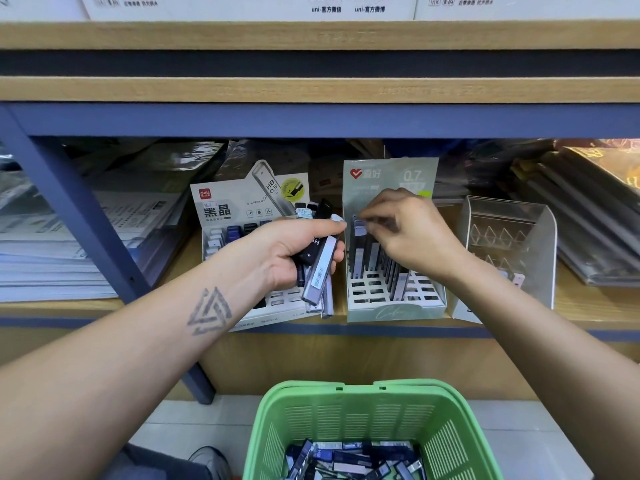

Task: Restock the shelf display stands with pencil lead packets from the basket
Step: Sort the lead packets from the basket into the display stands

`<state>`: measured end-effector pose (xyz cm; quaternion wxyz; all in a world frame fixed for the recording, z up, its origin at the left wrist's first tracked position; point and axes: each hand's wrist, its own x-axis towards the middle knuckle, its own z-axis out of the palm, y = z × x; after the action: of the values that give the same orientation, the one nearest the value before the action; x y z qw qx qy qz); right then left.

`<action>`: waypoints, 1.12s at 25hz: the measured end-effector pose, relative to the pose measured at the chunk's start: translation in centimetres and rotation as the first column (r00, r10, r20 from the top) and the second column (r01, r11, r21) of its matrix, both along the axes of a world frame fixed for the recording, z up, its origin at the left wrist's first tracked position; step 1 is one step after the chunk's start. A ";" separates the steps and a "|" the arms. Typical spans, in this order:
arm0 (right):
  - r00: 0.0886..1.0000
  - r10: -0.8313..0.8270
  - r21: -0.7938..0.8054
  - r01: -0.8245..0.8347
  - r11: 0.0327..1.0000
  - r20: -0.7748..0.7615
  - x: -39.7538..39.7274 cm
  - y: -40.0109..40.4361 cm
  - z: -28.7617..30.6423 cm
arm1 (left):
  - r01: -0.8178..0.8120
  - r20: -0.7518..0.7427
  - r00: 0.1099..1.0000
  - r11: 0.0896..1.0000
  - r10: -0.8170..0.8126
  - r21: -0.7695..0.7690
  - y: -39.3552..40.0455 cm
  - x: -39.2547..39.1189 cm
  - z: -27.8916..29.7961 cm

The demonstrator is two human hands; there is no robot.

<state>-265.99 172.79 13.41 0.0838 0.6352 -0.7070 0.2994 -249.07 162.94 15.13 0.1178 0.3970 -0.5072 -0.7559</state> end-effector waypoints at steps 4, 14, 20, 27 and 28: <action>0.718 0.073 0.024 -0.124 0.992 0.692 1.4 0.8 1.6 | 0.116 -0.069 0.991 0.993 -0.116 -0.005 0.9 0.2 0.2; 0.411 0.116 -0.105 -0.049 0.993 0.904 -0.1 2.4 3.0 | 0.078 -0.087 0.993 0.996 -0.074 0.046 1.6 0.2 0.0; 0.422 0.127 -0.105 -0.075 0.992 0.898 -0.7 2.9 3.3 | 0.116 -0.114 0.985 0.989 -0.126 -0.090 1.7 0.5 0.3; 0.451 0.079 -0.050 -0.076 0.996 0.889 -0.7 2.6 3.4 | 0.031 -0.119 0.992 0.991 -0.047 -0.130 1.8 0.0 0.1; 0.484 0.078 -0.047 -0.075 0.996 0.872 -0.7 2.6 3.5 | 0.014 -0.106 0.994 0.992 -0.028 -0.127 1.8 0.0 0.0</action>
<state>-266.74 175.42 16.91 -0.2979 0.4269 -0.6228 0.5840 -249.11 164.72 15.13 0.1620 0.3420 -0.5509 -0.7438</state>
